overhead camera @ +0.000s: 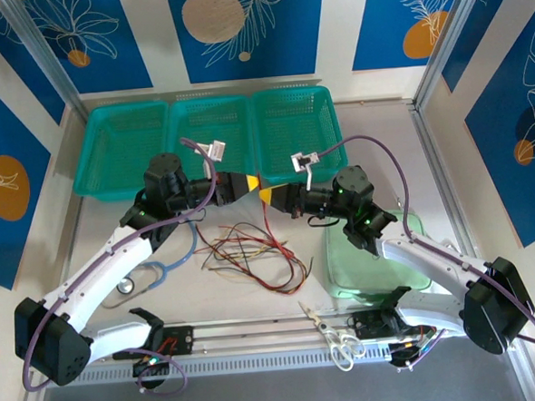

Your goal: Untangle the cables

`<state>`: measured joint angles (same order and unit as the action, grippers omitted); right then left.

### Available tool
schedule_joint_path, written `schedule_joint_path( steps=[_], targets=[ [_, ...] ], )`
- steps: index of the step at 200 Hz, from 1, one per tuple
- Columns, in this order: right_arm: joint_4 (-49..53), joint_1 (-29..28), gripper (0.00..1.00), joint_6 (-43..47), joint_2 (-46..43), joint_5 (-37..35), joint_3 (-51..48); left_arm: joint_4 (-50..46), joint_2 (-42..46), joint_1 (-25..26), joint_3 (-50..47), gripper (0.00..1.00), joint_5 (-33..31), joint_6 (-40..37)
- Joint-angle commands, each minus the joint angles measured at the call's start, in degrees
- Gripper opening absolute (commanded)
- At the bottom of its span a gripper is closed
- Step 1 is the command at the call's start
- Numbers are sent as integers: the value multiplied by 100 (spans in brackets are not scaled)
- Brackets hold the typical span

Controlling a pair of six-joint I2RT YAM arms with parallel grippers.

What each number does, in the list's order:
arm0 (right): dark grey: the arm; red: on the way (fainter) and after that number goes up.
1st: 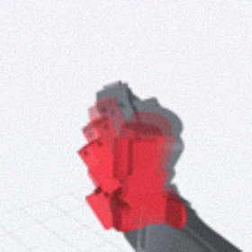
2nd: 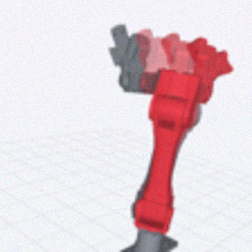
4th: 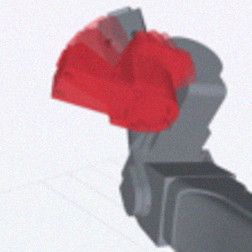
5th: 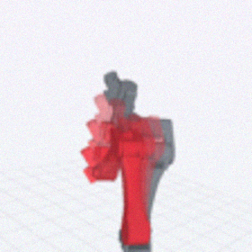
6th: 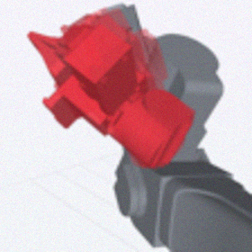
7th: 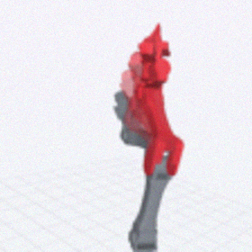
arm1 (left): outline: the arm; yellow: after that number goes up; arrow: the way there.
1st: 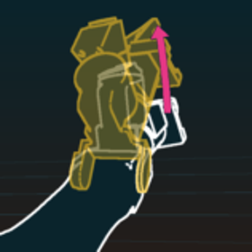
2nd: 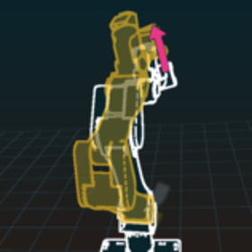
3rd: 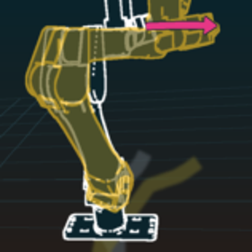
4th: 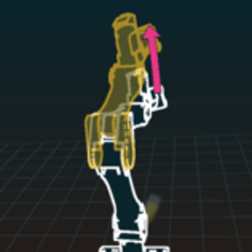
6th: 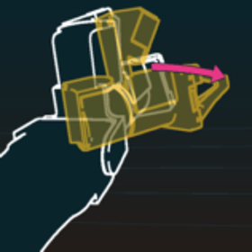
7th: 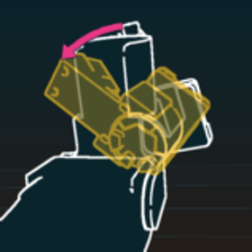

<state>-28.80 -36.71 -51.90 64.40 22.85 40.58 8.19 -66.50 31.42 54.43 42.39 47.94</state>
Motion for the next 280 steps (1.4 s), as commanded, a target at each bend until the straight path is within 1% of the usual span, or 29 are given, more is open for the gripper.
schedule_joint_path(
  steps=[1,9,19,37,72,166,194,215,242,256,280],
  targets=[
    [-146,58,5,-113,-11,133,-9,283,85,75,-73,1,86,15],
    [-173,67,5,-140,-12,161,-12,312,76,74,-82,10,85,30],
    [-256,85,5,-200,6,212,-20,356,68,75,-104,13,107,56],
    [-416,111,5,-328,57,320,-25,394,50,79,-117,13,145,81],
    [-7,15,5,-97,151,481,211,438,19,100,-118,13,164,93],
    [84,-3,4,-38,362,723,408,456,-23,144,-135,14,182,62],
    [123,8,4,10,371,758,451,465,-30,153,-152,22,182,48],
    [165,19,4,44,387,812,470,482,-38,154,-144,23,198,57],
    [220,50,4,90,396,882,516,482,-46,153,-157,24,213,49],
    [458,59,4,201,397,806,584,512,-32,148,-187,23,185,49],
    [841,59,4,415,390,657,691,433,-29,154,-146,16,121,1]
  ],
)
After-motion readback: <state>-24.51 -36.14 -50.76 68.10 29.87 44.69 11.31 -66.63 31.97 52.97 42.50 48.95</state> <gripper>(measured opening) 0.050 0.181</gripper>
